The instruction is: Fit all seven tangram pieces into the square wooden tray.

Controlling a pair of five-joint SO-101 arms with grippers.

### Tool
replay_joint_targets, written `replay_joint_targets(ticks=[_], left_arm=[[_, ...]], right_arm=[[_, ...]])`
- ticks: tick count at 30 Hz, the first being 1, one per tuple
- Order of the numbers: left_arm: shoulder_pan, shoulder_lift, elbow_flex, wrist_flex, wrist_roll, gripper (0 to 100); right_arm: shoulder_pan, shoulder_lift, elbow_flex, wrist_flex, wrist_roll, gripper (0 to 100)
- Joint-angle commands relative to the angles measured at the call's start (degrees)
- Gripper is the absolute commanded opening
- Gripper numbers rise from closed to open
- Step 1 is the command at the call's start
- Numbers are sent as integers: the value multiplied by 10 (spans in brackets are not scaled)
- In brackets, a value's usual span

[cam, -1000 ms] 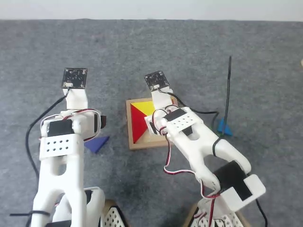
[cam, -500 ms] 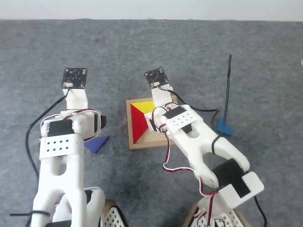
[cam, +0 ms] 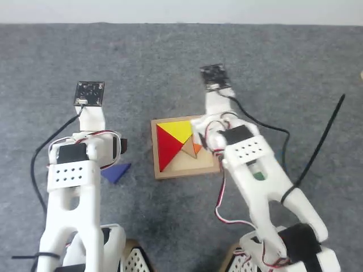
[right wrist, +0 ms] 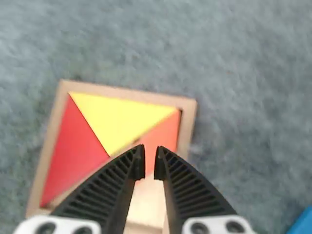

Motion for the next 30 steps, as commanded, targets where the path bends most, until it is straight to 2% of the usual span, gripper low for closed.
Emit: replay_joint_targets(ticks=[1,5,12,15,19,30], left_arm=[[4,-3,-5,-11,2,217],[4,-3,-5,-11,2,217],[5,-3,-5,-12,2,217],[5,-2,3,-25,2,217],[5,-2,17,-46,2,217],[5,-3,17,-46,2,217]], right_arm=[[8,18,5,-22,-4,61],[4,75,-4,-57,-3,61],[2,155,-66,-28,-12,61],[-18,157,-68,-28,-40,60],[-38,145,-66,-22,-41,60],[-24,194,-66,-23,-16,59]])
